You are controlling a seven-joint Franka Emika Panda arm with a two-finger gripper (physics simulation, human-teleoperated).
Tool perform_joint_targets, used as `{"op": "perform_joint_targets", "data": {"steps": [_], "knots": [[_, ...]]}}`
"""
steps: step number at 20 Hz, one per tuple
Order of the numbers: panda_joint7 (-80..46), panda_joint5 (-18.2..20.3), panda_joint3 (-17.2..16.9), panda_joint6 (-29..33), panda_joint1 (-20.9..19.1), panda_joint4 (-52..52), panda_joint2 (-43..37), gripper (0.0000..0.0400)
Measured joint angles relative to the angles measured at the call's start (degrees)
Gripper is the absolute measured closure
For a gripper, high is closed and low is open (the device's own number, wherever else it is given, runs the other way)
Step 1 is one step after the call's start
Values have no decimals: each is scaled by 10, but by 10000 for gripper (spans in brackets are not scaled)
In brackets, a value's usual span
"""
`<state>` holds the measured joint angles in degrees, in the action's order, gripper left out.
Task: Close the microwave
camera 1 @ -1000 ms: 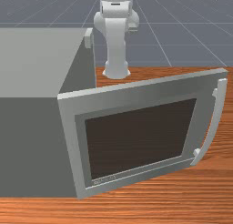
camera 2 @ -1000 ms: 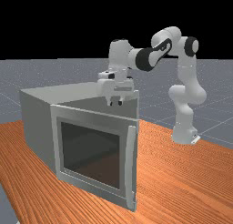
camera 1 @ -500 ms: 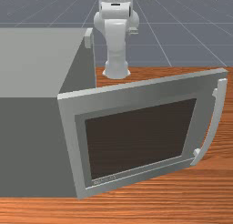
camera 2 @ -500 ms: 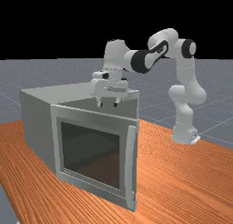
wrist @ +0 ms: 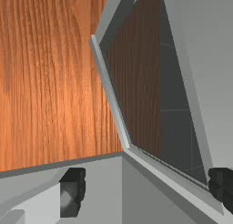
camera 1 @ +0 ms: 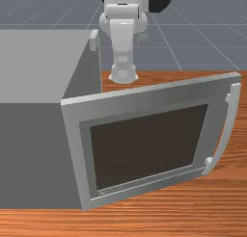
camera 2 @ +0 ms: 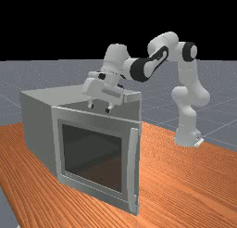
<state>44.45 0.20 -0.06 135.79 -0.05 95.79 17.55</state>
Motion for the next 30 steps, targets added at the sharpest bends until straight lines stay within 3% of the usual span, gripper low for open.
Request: {"op": "perform_joint_targets", "data": {"steps": [1,2,4,5,7,8,11,12,13,15,18,19,20,25,26,29,30], "knots": [[0,0,0,-33,0,-25,11,0],[0,0,0,7,0,-20,16,0],[0,0,0,-42,0,-62,37,0],[0,0,0,-21,0,-62,41,0],[-1,-1,0,-82,0,-112,66,0],[0,0,0,-40,0,-99,64,0],[0,0,0,-52,0,-150,98,0],[0,0,0,-48,0,-168,112,43],[26,4,5,-154,-7,-261,153,76],[32,6,8,-175,-8,-316,175,16],[-6,-16,-7,-187,8,-349,196,4],[-2,-3,0,-278,5,-470,258,2],[-2,-3,0,-183,5,-344,197,1],[-2,-5,0,-127,6,-310,190,11],[-1,-5,0,-198,6,-398,235,29],[-2,-5,-1,-130,6,-324,199,14],[-2,-6,-1,-67,6,-288,187,4]]}}
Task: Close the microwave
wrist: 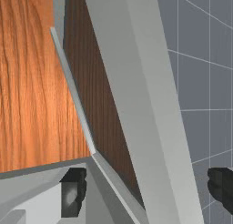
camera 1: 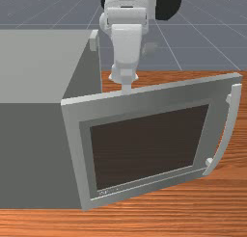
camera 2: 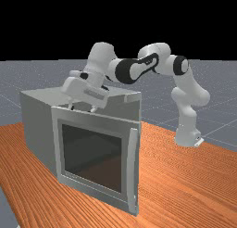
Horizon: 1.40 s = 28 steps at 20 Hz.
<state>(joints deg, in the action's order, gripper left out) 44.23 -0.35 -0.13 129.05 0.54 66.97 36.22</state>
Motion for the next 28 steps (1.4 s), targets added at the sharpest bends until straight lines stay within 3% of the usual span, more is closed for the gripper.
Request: {"op": "perform_joint_targets", "data": {"steps": [2,4,5,12,17,19,24,25,28], "knots": [[-1,-1,0,50,0,-9,16,1],[0,0,0,37,0,-63,50,0],[2,9,6,-88,-4,-203,117,0],[1,1,1,-66,-1,-187,128,0],[1,3,1,-123,-2,-294,184,0],[1,3,0,-112,-2,-279,176,0],[-39,-11,-21,-157,13,-348,212,0],[-50,-16,-27,-126,18,-300,187,0],[-67,-20,-36,-138,23,-317,196,0]]}}
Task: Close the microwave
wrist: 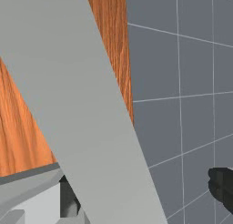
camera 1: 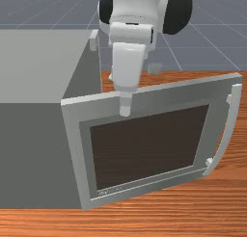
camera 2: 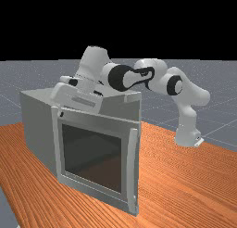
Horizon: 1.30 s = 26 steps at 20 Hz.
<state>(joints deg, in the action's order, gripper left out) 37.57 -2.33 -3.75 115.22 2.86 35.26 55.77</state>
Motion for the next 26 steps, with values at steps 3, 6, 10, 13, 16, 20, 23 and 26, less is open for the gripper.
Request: {"op": "perform_joint_targets", "data": {"steps": [3,6,10,13,16,20,23,26], "knots": [[10,5,5,-37,-5,-55,29,0],[10,5,5,-38,-5,-55,29,0],[10,6,5,-38,-5,-55,29,0],[10,6,5,-38,-5,-55,28,0],[10,6,6,-38,-5,-55,28,0],[10,6,5,-38,-5,-55,28,0],[18,-7,10,134,8,374,-214,0],[-15,-49,3,211,27,661,-409,0]]}}
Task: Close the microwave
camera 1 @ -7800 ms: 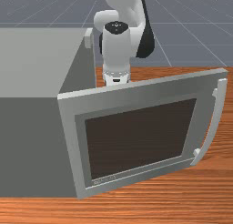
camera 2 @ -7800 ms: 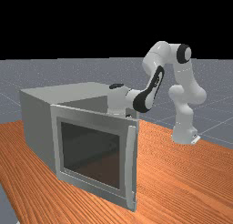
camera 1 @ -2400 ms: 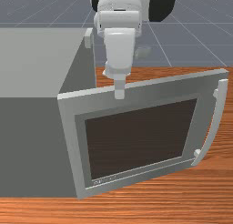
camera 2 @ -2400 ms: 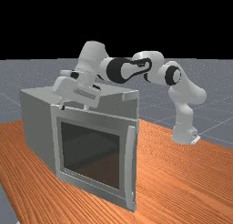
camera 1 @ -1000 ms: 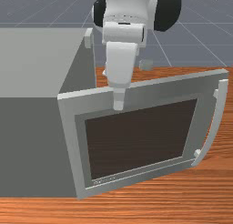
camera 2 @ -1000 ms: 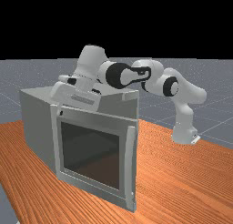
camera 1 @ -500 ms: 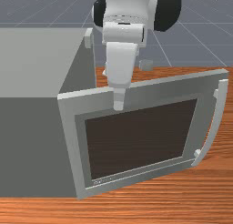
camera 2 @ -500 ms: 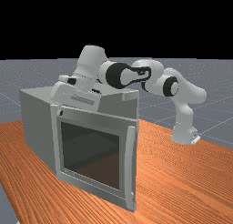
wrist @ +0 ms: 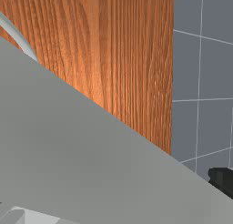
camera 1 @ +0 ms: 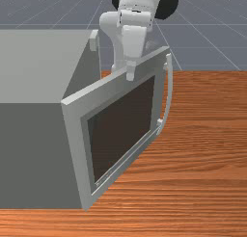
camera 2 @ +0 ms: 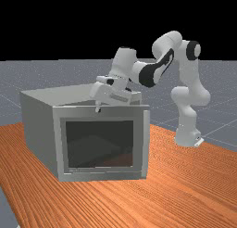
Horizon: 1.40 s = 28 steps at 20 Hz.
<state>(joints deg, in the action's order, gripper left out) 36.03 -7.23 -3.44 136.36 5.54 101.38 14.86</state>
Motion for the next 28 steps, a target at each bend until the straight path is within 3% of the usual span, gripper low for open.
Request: {"op": "perform_joint_targets", "data": {"steps": [1,3,4,6,8,9,10,13,15,16,17,18,19,21,23,24,25,26,28], "knots": [[14,-12,1,52,-1,73,-48,0],[83,-9,4,85,5,154,-109,0],[133,4,3,87,-3,148,-104,1],[265,65,-5,85,-7,141,-100,2],[290,77,-12,93,-1,141,-99,0],[266,65,-16,64,5,126,-93,0],[217,41,-20,106,13,145,-95,0],[137,1,-17,95,22,137,-92,0],[175,-23,-11,22,25,89,-106,0],[184,-16,-9,-21,25,53,-112,0],[197,18,-8,0,23,53,-132,0],[201,21,-8,-35,23,19,-133,0],[151,3,-5,-84,27,-18,-123,0],[24,-49,12,-124,49,-58,-101,0],[-89,-90,33,-182,96,-136,-51,0],[-62,-81,33,-197,114,-229,10,0],[15,-58,46,-158,104,-194,-1,0],[30,-52,44,-212,103,-350,99,0],[30,-52,44,-212,102,-349,101,0]]}}
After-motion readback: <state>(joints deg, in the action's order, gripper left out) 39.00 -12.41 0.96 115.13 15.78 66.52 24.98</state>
